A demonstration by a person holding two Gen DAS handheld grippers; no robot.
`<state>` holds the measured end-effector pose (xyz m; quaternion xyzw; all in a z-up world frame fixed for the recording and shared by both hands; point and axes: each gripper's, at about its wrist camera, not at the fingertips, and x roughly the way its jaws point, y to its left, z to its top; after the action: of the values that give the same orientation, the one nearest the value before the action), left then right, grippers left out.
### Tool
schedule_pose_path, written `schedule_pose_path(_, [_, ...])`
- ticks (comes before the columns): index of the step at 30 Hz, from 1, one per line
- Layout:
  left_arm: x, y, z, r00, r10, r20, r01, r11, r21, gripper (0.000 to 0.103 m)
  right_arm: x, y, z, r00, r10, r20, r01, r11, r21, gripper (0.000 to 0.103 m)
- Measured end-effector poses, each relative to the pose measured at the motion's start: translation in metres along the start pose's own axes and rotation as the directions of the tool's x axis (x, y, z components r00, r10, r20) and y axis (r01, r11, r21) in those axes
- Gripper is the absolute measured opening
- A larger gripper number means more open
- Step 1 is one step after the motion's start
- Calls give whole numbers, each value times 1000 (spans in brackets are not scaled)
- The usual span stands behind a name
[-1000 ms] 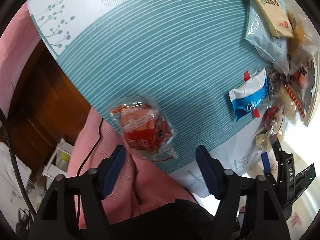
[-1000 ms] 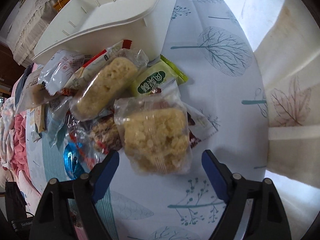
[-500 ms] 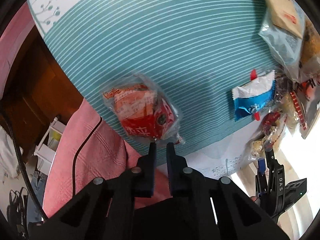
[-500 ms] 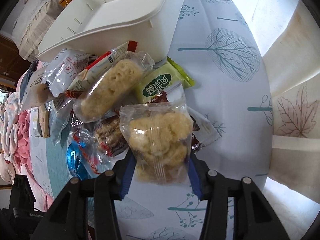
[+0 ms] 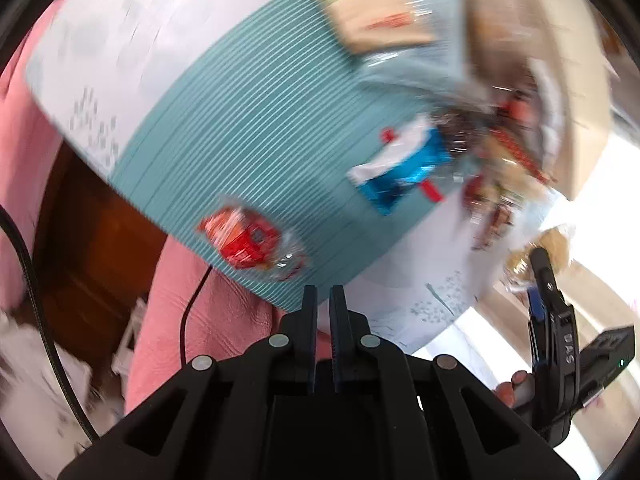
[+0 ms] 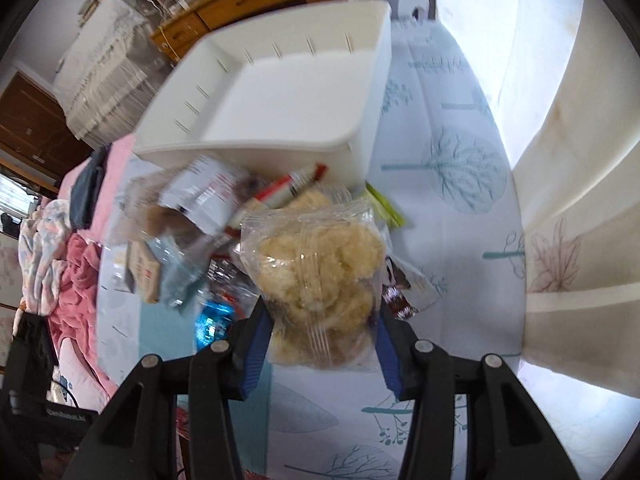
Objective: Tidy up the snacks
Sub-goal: 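Carry the puffed-snack bag in the right tool while the left tool carries the red candy toward the basket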
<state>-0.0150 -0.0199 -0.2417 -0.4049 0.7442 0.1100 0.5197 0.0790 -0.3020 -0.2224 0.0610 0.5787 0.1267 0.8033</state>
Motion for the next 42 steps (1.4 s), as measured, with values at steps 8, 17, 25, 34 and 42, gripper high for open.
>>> schedule_pose_path(8, [-60, -59, 16, 994, 46, 97, -66, 975, 211, 4, -35, 22, 11, 991, 26, 133, -21, 999, -34, 48])
schedule_pose_path(17, [-13, -12, 24, 991, 133, -25, -130, 987, 90, 22, -49, 26, 12, 985, 45, 169, -39, 999, -36, 48])
schedule_pose_path(25, [41, 27, 18, 993, 81, -89, -85, 996, -39, 49, -46, 25, 9, 988, 20, 152, -10, 998, -64, 48])
schedule_pose_path(34, [73, 59, 25, 995, 21, -97, -38, 983, -180, 50, -41, 24, 4, 992, -2, 123, 15, 994, -105, 48])
schedule_pose_path(42, [78, 68, 30, 999, -17, -49, 5, 971, -241, 44, -39, 24, 4, 994, -2, 114, 15, 993, -115, 48])
